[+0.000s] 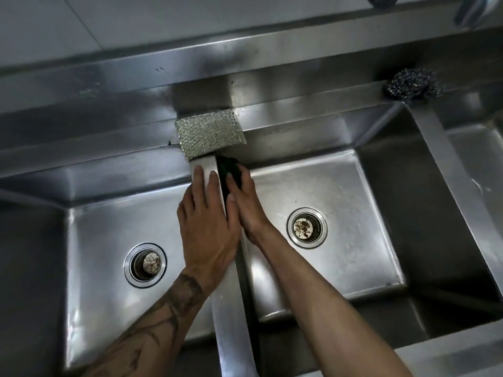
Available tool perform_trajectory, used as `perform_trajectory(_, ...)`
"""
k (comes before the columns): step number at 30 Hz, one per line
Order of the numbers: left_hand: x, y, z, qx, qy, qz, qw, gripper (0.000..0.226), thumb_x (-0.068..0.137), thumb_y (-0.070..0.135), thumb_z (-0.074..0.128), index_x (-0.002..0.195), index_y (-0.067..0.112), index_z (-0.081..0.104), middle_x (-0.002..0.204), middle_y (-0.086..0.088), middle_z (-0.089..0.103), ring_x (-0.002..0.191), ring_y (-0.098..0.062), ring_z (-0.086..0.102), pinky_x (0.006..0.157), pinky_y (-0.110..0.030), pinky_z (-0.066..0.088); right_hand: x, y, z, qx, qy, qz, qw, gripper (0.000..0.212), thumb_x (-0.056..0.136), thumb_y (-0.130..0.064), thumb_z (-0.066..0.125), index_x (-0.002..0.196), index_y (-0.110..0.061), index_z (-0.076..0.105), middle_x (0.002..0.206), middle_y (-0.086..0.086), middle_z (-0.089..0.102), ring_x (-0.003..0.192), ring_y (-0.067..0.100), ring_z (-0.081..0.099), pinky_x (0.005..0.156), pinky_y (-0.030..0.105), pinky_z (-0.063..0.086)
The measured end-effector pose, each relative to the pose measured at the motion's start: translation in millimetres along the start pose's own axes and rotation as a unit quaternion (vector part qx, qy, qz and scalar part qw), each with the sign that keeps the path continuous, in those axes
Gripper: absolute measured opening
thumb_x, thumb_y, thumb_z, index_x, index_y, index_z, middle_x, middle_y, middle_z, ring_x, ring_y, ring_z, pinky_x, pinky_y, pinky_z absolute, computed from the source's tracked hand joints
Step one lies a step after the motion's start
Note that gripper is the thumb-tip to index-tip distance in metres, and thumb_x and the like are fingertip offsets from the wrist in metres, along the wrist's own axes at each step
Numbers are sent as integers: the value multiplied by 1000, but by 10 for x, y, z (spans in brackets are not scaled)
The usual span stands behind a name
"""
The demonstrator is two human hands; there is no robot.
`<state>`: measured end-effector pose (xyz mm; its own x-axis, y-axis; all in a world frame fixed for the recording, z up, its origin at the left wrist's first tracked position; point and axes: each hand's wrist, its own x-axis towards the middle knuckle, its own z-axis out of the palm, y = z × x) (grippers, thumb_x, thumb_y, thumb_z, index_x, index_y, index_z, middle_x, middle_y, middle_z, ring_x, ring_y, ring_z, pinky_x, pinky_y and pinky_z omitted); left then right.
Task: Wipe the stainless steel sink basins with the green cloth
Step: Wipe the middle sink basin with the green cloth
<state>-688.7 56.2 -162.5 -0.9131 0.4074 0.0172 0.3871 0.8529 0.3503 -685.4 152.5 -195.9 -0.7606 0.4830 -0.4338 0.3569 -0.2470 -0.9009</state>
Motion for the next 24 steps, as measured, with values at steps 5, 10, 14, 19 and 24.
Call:
perform_trajectory(5, 0, 24, -15, -2, -1, -5, 1000, 62, 107, 45, 30, 160, 13, 39, 174, -13, 25, 153, -36, 37, 123, -51, 33, -504, 428, -165, -7, -51, 70, 996, 36, 98, -62, 51, 133, -53, 51, 134, -10, 57, 123, 1, 57, 110, 40, 47)
perform_trajectory(10, -15, 22, -21, -6, 3, -4, 1000, 61, 107, 42, 30, 158, 10, 41, 173, -14, 27, 151, -37, 39, 120, -53, 36, -214, 376, -15, -47, -2, 34, 998, 49, 96, -58, 46, 140, -37, 45, 130, 1, 52, 127, 18, 51, 112, 46, 42)
perform_trajectory(14, 9, 4, 4, -5, 10, 1, 1000, 62, 106, 42, 32, 157, 9, 44, 172, -16, 30, 147, -41, 44, 117, -55, 41, 362, 43, 113, 5, 49, -2, 999, 45, 106, -34, 50, 143, -13, 40, 131, 7, 48, 124, 21, 49, 108, 32, 40)
perform_trajectory(19, 12, -31, 33, -4, 14, -2, 1000, 62, 105, 41, 34, 156, 8, 45, 171, -16, 31, 145, -42, 45, 114, -56, 42, 571, 39, 205, 3, 145, -17, 989, 37, 104, -30, 53, 137, -13, 46, 131, 14, 50, 123, 28, 50, 107, 36, 40)
perform_trajectory(24, 21, -19, 31, -10, 19, 0, 1000, 63, 104, 42, 34, 155, 6, 45, 170, -16, 32, 146, -42, 44, 113, -58, 42, 735, -11, -339, -19, 276, -77, 958, 29, 102, -12, 55, 130, -4, 52, 124, 19, 50, 107, 1, 47, 90, 3, 33)
